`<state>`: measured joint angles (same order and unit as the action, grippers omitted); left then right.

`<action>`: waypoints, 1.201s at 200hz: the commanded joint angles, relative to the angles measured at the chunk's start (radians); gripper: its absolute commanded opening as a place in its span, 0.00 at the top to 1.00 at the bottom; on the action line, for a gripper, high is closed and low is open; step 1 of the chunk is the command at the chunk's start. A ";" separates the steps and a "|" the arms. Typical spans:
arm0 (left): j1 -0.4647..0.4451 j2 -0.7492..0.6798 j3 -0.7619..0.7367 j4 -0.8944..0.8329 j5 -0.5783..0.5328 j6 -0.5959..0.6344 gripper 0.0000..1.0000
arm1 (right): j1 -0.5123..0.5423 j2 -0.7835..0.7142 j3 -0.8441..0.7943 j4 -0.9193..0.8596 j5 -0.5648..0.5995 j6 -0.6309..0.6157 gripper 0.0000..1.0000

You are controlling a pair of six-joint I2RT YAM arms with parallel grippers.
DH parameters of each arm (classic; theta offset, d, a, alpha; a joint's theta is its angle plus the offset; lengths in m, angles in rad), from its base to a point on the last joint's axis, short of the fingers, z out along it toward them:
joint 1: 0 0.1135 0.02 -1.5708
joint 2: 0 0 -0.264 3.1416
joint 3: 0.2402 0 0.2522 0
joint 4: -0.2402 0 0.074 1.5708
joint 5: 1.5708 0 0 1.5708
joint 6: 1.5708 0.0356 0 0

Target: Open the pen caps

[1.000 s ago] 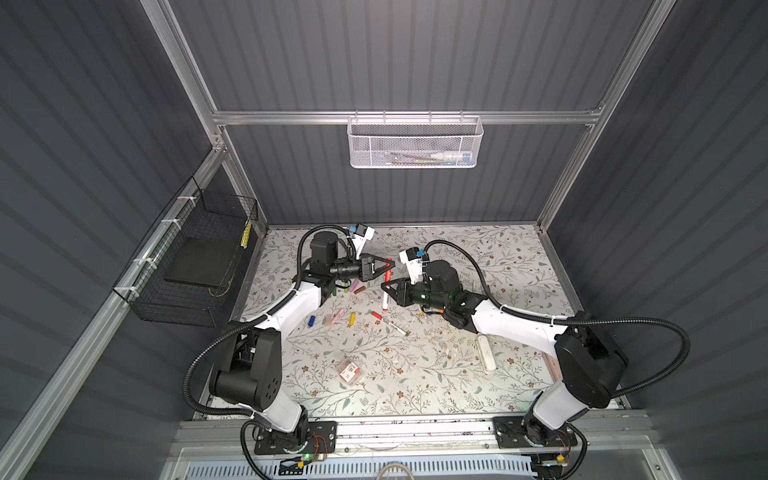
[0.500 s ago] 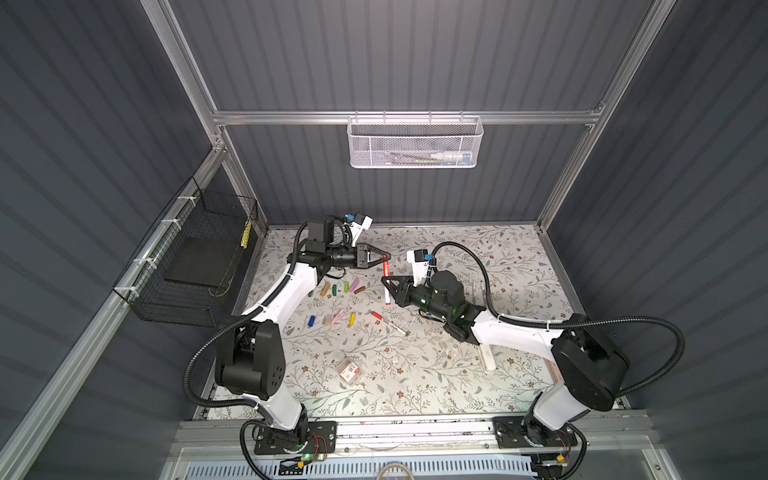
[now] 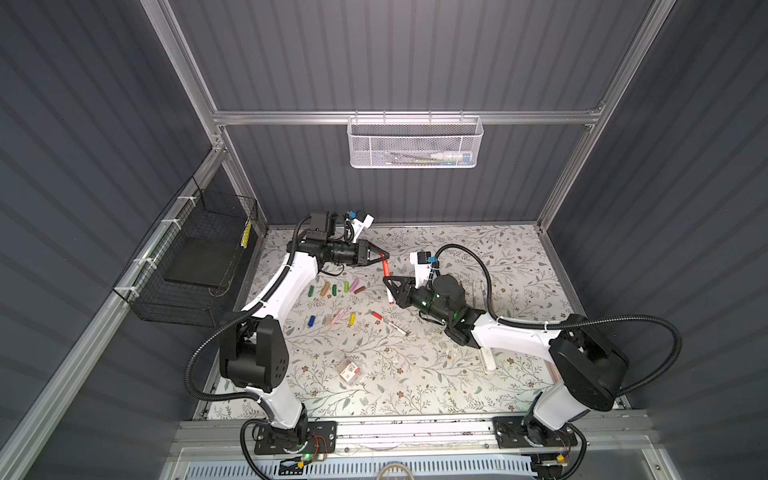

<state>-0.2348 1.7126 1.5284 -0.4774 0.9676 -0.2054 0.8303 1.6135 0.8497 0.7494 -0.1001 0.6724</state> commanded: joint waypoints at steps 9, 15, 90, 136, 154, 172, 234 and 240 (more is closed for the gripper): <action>0.155 0.002 0.168 0.334 -0.301 0.155 1.00 | 0.062 0.008 -0.122 -0.259 -0.182 -0.003 1.00; 0.166 0.010 0.187 0.335 -0.305 0.154 1.00 | 0.062 0.011 -0.125 -0.259 -0.182 -0.001 1.00; 0.246 0.077 0.401 0.348 -0.345 0.143 1.00 | 0.061 -0.001 -0.160 -0.235 -0.193 -0.005 1.00; 0.285 0.078 0.411 0.397 -0.288 0.058 1.00 | 0.058 -0.045 -0.151 -0.274 -0.159 -0.022 1.00; 0.286 0.049 0.343 0.412 -0.241 0.033 1.00 | 0.038 -0.089 -0.130 -0.330 -0.126 -0.033 0.78; 0.280 0.018 0.249 0.471 -0.165 -0.031 1.00 | 0.004 -0.125 -0.099 -0.342 -0.137 -0.020 0.59; 0.089 -0.098 -0.068 0.484 0.114 -0.043 1.00 | -0.096 -0.165 0.123 -0.426 -0.225 -0.107 0.43; 0.064 -0.111 -0.099 0.490 0.127 -0.046 1.00 | -0.101 -0.166 0.138 -0.435 -0.226 -0.124 0.41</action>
<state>-0.0792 1.6814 1.5078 -0.0044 0.9516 -0.2478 0.7509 1.4624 0.9234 0.3786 -0.2928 0.6197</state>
